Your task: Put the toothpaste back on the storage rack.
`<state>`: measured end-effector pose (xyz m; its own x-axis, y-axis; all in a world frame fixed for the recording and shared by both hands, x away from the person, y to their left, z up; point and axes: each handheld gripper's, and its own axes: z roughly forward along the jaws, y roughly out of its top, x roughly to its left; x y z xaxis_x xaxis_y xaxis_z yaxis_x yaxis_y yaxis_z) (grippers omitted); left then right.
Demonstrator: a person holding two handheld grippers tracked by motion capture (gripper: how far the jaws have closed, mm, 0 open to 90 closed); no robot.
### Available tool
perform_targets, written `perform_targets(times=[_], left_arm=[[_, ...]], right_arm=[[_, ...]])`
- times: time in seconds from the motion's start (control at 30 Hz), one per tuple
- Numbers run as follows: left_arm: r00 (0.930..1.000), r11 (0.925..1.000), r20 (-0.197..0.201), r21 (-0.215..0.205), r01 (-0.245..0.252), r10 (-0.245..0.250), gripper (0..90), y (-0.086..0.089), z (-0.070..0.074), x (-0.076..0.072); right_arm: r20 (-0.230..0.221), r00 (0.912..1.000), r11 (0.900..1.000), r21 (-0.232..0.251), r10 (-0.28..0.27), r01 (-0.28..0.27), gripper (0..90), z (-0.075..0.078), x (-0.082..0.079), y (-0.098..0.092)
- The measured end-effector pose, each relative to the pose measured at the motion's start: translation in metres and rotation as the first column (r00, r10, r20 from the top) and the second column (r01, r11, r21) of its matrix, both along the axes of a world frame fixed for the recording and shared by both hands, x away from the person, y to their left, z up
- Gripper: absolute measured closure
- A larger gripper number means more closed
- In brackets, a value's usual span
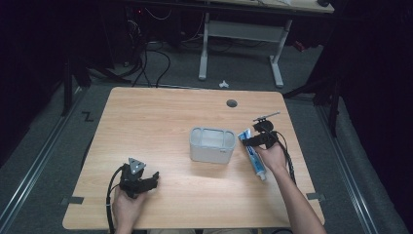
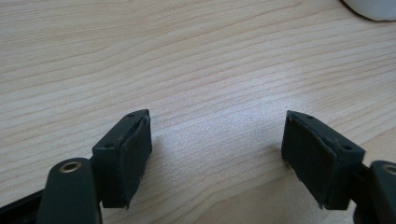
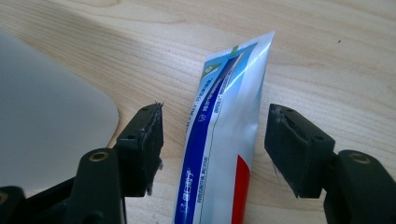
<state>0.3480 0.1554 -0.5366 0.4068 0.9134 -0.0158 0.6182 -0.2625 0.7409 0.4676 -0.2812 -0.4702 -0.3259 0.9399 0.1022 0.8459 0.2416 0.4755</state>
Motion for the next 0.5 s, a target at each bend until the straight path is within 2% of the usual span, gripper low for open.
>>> perform_targets(times=[0.5], left_arm=[[1.0000, 1.0000, 0.001, 0.003, 0.000, 0.000, 25.1, 0.000, 0.000, -0.001]], right_arm=[[-0.057, 0.9984, 1.000, -0.030, -0.003, 0.001, 39.4, -0.017, 0.010, 0.003]])
